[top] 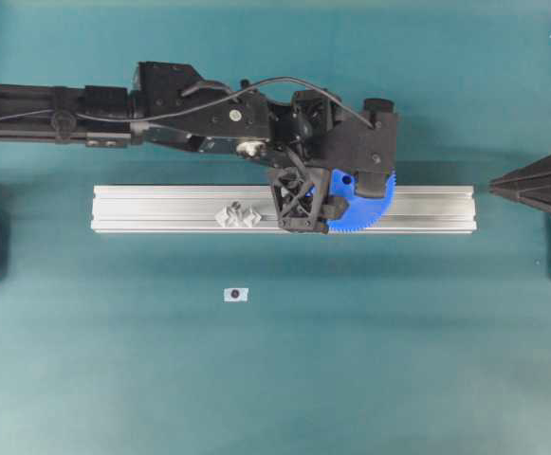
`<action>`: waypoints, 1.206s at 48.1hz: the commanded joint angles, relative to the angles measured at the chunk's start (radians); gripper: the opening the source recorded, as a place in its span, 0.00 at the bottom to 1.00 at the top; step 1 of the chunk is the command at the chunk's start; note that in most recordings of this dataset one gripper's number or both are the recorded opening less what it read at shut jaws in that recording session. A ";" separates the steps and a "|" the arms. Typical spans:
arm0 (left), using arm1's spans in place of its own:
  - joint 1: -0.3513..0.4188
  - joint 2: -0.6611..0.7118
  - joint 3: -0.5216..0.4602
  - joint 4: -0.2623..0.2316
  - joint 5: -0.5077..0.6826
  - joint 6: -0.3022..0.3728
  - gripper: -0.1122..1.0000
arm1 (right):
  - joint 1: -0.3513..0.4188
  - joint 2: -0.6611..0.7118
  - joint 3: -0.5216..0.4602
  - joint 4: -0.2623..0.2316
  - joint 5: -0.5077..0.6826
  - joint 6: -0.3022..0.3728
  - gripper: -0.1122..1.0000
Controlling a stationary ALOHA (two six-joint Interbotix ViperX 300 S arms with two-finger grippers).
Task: Find the location of the shaft and insert the large gear.
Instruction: 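Push the gear onto the shaft with the left gripper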
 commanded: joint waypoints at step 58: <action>0.011 -0.005 -0.089 0.000 0.021 0.005 0.83 | -0.002 0.008 -0.009 0.000 -0.009 0.012 0.11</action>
